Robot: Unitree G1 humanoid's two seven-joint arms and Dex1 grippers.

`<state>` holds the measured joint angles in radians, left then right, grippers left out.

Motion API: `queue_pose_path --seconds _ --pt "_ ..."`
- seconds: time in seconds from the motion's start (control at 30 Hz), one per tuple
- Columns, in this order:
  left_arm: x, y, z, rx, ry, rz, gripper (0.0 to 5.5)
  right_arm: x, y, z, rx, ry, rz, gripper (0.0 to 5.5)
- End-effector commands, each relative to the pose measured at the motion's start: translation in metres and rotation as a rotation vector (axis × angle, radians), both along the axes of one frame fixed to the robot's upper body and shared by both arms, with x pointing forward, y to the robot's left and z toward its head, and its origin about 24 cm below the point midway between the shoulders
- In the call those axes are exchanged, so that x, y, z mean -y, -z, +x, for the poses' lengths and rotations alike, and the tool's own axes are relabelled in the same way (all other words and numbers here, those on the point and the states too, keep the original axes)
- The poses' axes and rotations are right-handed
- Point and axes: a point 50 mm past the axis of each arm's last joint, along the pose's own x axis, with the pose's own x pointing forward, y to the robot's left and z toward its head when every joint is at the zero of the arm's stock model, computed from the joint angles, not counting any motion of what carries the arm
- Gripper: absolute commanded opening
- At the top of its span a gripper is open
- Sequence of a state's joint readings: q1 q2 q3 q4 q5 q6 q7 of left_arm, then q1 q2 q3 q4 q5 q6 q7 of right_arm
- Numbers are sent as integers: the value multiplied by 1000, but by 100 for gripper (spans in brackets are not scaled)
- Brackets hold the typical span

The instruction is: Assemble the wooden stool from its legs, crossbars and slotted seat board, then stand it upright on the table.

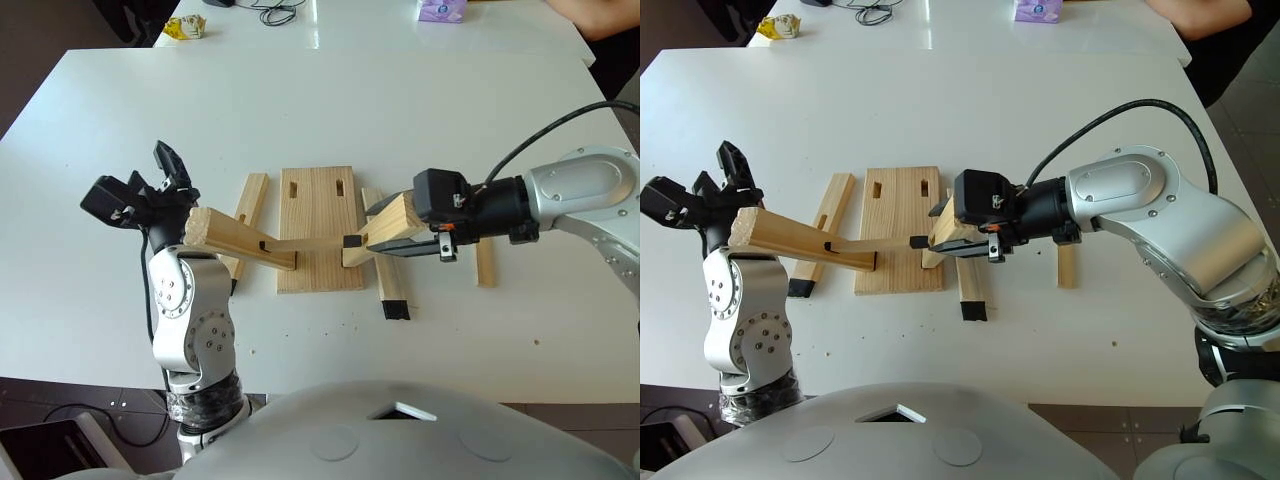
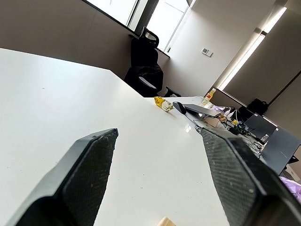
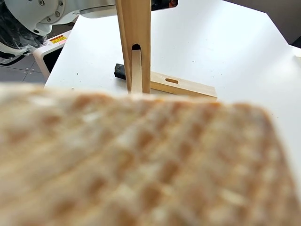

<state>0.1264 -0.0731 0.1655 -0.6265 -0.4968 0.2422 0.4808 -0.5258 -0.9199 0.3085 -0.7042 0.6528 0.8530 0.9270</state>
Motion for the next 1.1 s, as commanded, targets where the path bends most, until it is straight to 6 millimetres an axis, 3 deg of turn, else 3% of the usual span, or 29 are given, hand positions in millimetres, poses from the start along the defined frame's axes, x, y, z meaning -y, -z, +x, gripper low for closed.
queue_pose_path --seconds 0.03,0.47,0.77,0.97,1.1 --pt "13 6 6 -1 -7 -115 328 8 41 -8 -128 71 -151 204" --pt "27 6 14 7 35 -127 328 0 42 -5 -165 63 -143 204" --pt "28 17 3 -6 -30 -132 328 -14 40 5 -226 -47 -197 204" --pt "38 18 1 6 -30 -144 328 -30 33 9 -328 -142 -237 204" --pt "45 18 2 14 -10 -146 328 -39 24 11 -467 -93 -227 204"
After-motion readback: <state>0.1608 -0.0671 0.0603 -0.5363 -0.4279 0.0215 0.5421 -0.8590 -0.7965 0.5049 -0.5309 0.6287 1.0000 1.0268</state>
